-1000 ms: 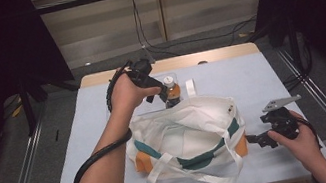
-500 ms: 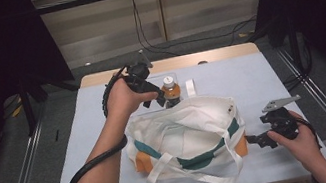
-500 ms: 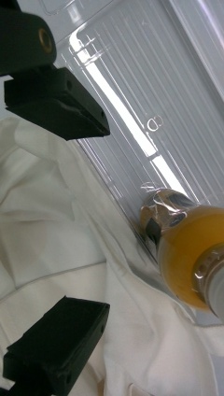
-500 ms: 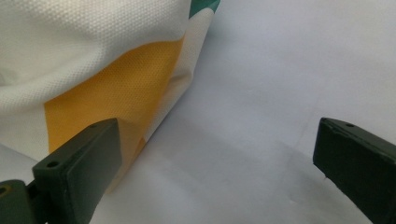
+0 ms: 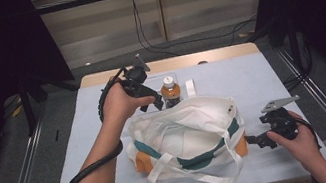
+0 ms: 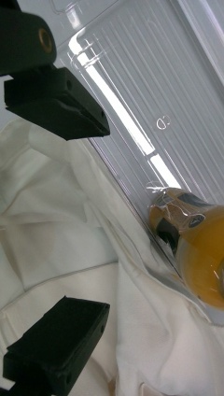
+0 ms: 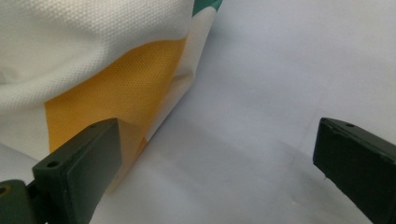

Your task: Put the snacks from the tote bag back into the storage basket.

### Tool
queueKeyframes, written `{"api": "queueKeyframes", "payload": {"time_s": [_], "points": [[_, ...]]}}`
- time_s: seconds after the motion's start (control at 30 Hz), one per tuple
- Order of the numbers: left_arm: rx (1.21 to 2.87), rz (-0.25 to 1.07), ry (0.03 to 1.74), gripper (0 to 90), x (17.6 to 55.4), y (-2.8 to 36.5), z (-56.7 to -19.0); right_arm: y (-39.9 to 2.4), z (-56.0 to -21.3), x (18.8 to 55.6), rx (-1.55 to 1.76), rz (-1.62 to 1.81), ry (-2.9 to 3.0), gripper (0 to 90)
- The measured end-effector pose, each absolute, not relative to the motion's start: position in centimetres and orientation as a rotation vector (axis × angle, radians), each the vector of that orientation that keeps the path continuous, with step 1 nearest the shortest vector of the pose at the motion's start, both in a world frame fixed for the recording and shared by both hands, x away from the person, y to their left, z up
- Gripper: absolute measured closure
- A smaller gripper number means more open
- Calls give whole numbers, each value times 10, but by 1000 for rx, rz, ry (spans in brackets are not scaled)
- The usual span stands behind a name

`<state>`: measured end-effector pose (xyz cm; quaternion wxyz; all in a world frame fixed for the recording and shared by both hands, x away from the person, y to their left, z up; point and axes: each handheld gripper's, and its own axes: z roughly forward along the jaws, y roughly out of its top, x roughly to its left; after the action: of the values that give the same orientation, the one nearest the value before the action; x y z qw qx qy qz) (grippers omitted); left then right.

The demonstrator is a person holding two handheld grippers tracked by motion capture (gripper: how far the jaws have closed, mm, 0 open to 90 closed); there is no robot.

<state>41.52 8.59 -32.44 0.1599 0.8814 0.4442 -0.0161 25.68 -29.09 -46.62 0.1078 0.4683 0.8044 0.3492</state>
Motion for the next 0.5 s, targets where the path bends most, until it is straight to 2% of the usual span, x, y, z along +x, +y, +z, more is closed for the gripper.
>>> {"api": "queueKeyframes", "payload": {"time_s": [0.5], "points": [[2526,-36,1235,122,409,94,-328,-290,-466,256,1375,1027,2369,8]]}}
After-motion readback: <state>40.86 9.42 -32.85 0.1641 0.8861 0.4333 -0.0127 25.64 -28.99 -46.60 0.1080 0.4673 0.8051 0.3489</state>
